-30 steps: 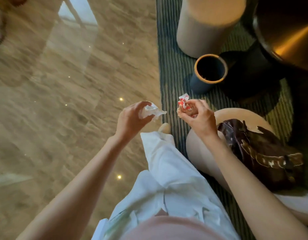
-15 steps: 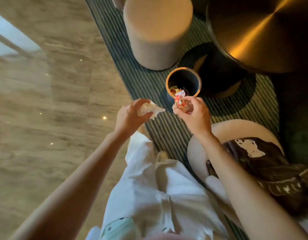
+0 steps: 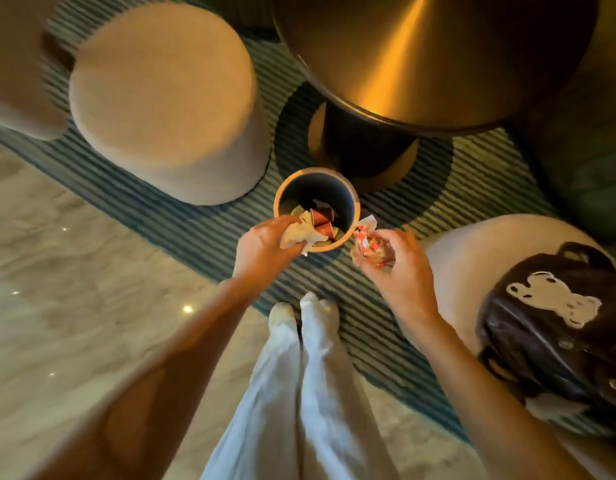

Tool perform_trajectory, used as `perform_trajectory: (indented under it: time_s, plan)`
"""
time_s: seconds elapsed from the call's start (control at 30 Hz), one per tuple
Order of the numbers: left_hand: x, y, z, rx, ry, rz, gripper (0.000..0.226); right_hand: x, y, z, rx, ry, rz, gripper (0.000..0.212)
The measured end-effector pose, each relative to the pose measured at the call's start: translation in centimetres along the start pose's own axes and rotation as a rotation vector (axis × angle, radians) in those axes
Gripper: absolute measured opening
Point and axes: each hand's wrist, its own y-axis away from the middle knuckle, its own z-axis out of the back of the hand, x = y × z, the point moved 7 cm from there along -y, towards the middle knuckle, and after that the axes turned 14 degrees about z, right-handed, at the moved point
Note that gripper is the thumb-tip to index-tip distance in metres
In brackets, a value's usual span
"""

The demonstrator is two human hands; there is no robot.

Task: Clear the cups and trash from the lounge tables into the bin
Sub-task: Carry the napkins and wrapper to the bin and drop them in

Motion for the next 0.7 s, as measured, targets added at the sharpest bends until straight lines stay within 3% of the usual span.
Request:
perform_trajectory:
  time_s: [0.23, 0.37, 0.53, 0.7]
  plan:
    - [2.6, -11.2, -8.6, 0.12, -0.145, -0.005, 0.033, -7.6, -5.0, -9.3, 0.044, 0.004, -0.146, 0.042]
    - [3.9, -15.1, -11.7, 0.164, -0.225, 0.012, 0.046, -10.9, -8.1, -13.3, 0.087, 0.028, -0.145, 0.045]
    - [4.5, -17.0, -10.7, 0.091, -0.277, -0.044, 0.053, -12.3, -11.9, -16.1, 0.131, 0.096, -0.123, 0.045]
    - [4.9, -16.7, -8.4, 0.004, -0.349, -0.067, 0.046, -12.3, -14.2, -18.8, 0.309, 0.134, -0.088, 0.061]
